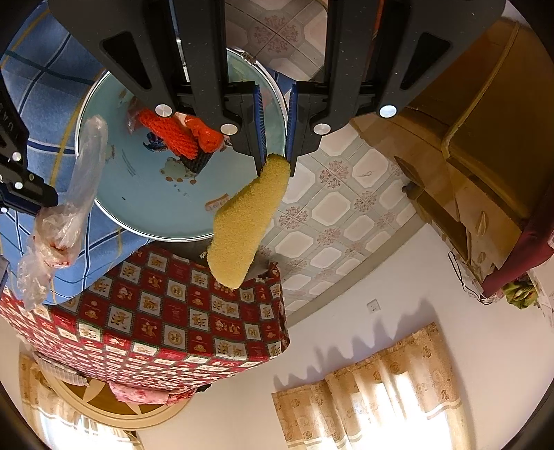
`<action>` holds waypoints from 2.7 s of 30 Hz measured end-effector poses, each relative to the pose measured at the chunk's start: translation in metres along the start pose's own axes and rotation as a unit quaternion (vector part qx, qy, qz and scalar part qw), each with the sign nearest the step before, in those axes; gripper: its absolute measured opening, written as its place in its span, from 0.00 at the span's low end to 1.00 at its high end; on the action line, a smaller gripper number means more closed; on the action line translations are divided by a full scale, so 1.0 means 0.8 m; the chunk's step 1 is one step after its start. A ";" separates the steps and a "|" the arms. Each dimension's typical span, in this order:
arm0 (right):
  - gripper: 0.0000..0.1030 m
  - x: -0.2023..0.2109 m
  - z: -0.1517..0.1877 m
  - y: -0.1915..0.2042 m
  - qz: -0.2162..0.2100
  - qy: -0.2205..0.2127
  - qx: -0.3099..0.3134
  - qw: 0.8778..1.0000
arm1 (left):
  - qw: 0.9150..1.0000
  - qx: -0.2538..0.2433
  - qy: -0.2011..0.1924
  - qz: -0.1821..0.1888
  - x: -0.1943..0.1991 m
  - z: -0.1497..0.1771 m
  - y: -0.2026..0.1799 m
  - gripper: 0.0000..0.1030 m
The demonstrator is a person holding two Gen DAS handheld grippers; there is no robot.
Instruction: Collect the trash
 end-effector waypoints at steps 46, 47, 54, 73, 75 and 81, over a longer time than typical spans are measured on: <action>0.45 -0.002 -0.005 0.019 -0.026 -0.015 0.017 0.999 | 0.999 0.026 -0.015 0.029 0.009 -0.006 0.010 0.52; 0.46 -0.001 -0.005 0.019 -0.026 -0.015 0.015 0.999 | 0.999 0.025 -0.016 0.032 0.011 -0.005 0.009 0.55; 0.54 0.042 0.012 -0.011 -0.020 -0.039 -0.038 0.998 | 0.998 0.027 -0.042 0.044 0.047 -0.002 0.011 0.87; 0.59 0.192 0.034 -0.073 0.041 -0.160 -0.095 0.982 | 0.985 0.042 -0.156 0.057 0.184 -0.020 0.019 0.94; 0.59 0.199 0.033 -0.077 0.043 -0.162 -0.095 0.981 | 0.985 0.043 -0.159 0.057 0.189 -0.021 0.020 0.94; 0.60 0.210 0.035 -0.079 0.043 -0.164 -0.096 0.981 | 0.984 0.044 -0.161 0.055 0.192 -0.022 0.021 0.94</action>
Point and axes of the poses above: each gripper's, at about its wrist camera, not at the fingertips, and x roughly against the way its jaws point, y to its left, z to its underside, the point moved 4 cm from there along -x, roughly the way its jaws point
